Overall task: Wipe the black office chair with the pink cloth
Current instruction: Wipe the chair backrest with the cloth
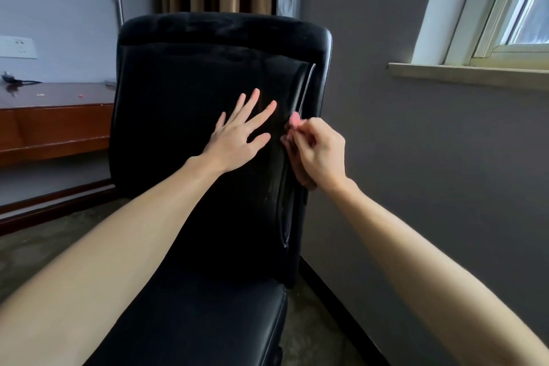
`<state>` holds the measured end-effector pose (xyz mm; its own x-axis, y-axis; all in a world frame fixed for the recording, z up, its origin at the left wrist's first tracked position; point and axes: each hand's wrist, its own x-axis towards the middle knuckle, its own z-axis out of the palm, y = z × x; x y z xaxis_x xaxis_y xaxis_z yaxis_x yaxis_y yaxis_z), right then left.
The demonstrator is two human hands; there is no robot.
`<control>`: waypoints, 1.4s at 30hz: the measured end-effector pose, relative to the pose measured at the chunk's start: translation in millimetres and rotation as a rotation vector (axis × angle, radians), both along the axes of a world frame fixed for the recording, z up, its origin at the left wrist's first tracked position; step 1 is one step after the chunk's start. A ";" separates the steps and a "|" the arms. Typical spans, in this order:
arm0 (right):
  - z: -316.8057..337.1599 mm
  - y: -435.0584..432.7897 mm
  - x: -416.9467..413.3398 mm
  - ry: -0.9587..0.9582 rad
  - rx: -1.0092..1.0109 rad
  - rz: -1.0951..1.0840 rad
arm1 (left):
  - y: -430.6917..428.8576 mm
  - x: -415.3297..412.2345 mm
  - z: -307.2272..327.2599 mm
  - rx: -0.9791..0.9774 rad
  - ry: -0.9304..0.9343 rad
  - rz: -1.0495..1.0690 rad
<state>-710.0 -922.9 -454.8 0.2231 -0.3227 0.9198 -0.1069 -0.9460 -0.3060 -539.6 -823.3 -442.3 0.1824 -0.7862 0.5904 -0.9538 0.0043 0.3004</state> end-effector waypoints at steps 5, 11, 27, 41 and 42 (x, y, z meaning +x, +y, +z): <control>-61.9 18.0 -17.1 0.167 -0.061 0.044 | -2.4 -0.3 -10.2 -0.023 -0.018 0.007; 25.0 -0.5 15.2 -0.005 -0.014 -0.074 | 2.5 4.1 -7.2 -0.006 0.021 -0.022; 35.0 -12.3 41.4 -0.089 -0.116 -0.165 | 1.1 12.1 -6.7 -0.006 -0.022 -0.024; -6.1 -7.7 33.9 0.012 -0.211 -0.088 | 2.5 20.9 -6.7 0.048 -0.093 -0.040; 6.7 -10.4 37.3 0.002 -0.189 -0.100 | 3.9 23.4 -5.7 0.060 -0.099 -0.042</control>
<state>-672.6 -933.3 -448.1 0.2003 -0.1652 0.9657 -0.2039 -0.9711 -0.1238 -516.3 -819.4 -448.0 0.0915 -0.8264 0.5556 -0.9782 0.0299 0.2056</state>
